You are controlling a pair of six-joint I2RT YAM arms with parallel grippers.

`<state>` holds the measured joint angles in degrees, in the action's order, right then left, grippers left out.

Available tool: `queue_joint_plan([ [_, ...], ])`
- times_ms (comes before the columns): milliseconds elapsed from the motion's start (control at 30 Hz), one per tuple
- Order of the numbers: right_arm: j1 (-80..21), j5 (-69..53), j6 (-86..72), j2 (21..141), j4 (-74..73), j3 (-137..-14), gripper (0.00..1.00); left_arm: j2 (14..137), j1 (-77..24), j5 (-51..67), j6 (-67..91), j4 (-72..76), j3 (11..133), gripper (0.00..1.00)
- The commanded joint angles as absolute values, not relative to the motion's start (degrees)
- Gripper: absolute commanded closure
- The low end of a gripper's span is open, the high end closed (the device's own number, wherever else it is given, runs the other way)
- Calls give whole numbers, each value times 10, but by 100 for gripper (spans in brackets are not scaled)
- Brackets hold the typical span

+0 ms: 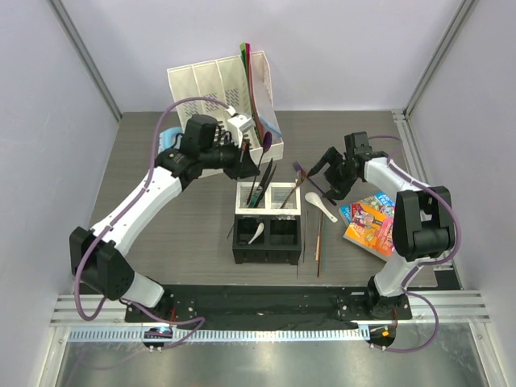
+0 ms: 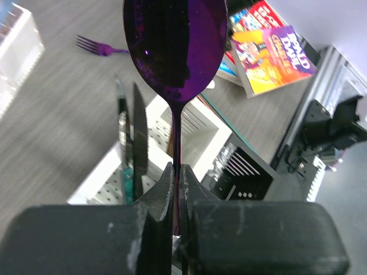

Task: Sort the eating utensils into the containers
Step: Place the spoon in the storage box.

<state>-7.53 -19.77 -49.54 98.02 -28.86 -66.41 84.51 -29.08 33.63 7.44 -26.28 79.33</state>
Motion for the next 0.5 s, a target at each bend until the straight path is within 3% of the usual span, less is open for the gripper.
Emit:
queue_joint_plan([
  [0,-74,-210,-496,969,-279,-656,6,801,-300,386,86,-266,775,100],
  [267,-73,-209,-493,958,-286,-638,6,766,-324,380,80,-263,715,100],
  [467,-74,-207,-476,962,-308,-646,6,727,-356,346,81,-155,599,100],
])
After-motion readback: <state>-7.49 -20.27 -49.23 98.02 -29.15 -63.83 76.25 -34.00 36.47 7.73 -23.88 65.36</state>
